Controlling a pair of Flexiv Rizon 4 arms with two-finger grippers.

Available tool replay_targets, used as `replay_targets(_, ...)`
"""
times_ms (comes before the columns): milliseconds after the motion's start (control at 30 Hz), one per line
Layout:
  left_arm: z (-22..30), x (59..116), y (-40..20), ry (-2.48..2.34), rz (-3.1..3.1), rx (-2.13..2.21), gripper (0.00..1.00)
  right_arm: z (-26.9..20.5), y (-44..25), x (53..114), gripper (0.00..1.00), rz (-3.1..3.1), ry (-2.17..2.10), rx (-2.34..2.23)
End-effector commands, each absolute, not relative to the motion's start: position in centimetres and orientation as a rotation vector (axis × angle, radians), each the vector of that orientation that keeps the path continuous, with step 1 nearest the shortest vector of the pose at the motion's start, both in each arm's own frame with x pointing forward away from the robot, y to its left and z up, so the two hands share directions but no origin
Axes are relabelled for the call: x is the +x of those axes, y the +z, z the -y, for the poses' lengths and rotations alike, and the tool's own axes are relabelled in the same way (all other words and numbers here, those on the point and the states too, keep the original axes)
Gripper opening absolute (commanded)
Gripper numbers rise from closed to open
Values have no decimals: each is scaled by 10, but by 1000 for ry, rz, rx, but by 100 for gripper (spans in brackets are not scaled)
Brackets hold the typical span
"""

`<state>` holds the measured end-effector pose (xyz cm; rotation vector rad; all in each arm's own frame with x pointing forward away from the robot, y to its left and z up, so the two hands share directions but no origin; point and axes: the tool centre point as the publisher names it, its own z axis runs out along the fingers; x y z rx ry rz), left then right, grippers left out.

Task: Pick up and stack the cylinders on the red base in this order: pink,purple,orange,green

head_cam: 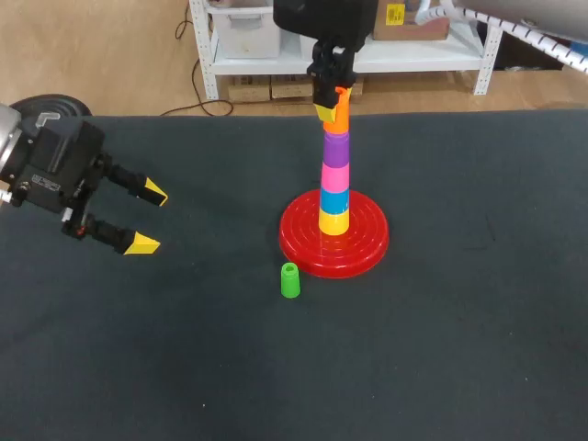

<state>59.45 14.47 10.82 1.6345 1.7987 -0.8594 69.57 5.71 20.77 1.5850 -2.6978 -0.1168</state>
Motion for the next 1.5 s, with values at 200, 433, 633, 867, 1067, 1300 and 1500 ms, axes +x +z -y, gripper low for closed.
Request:
replay_targets(200, -145, 594, 107, -859, -1794, 1634, 100, -55, 201, 691, 0, 2694, -90, 1576)
replay_targets(433, -145, 594, 107, -859, -1794, 1634, 100, -50, 202, 690, 0, 2716, -57, 1564)
replay_targets(633, -145, 594, 107, -859, -1794, 1634, 100, -50, 203, 688, 0, 2728, -48, 1566)
replay_targets(867, -145, 594, 107, -859, -1794, 1634, 100, -48, 203, 687, 0, 2740, -42, 1567)
replay_targets(1067, -145, 594, 107, -859, -1794, 1634, 100, -47, 203, 687, 0, 2753, -39, 1568)
replay_targets(1300, -145, 594, 107, -859, -1794, 1634, 100, -47, 203, 687, 0, 2754, -43, 1572)
replay_targets(1500, -145, 594, 107, -859, -1794, 1634, 100, -49, 201, 687, 0, 2753, -43, 1582)
